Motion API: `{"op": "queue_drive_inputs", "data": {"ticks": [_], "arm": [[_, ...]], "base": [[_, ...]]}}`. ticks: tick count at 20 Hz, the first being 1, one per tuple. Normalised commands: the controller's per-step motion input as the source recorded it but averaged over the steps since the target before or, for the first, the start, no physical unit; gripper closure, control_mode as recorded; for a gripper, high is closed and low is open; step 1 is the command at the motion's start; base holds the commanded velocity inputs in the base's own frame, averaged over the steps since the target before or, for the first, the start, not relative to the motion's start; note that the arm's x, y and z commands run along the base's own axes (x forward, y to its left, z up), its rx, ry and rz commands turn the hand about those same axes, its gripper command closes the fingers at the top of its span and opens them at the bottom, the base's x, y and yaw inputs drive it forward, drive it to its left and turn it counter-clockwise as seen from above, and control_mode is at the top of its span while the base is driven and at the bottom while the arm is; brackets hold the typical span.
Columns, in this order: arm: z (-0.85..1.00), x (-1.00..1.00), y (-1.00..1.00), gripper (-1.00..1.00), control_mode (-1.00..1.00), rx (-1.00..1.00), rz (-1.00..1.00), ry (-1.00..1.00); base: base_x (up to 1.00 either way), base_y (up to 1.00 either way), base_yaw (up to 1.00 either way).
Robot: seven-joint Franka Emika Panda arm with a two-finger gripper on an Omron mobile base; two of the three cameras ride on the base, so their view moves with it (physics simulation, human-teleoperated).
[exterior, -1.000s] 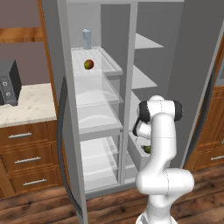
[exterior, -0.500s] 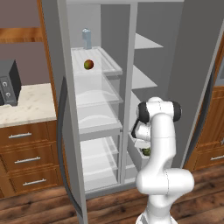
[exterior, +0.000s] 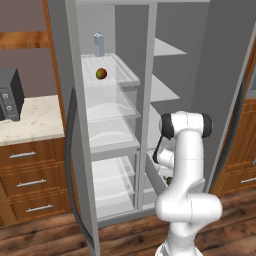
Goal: Take the mango and broccoli from the fridge shelf and place them in the freezer drawer to begin freezing them.
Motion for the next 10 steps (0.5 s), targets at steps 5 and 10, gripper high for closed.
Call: {"op": "queue_drive_inputs", "data": {"ticks": [5, 10], "arm": [[0.26, -0.03, -0.04, -1.00, -1.00, 0.00, 0.00, -0.18], [0.39, 0.05, 0.00, -1.00, -1.00, 0.00, 0.00, -0.22]], "base": [[0.00, 0.00, 0.00], [0.00, 0.00, 0.00]]}}
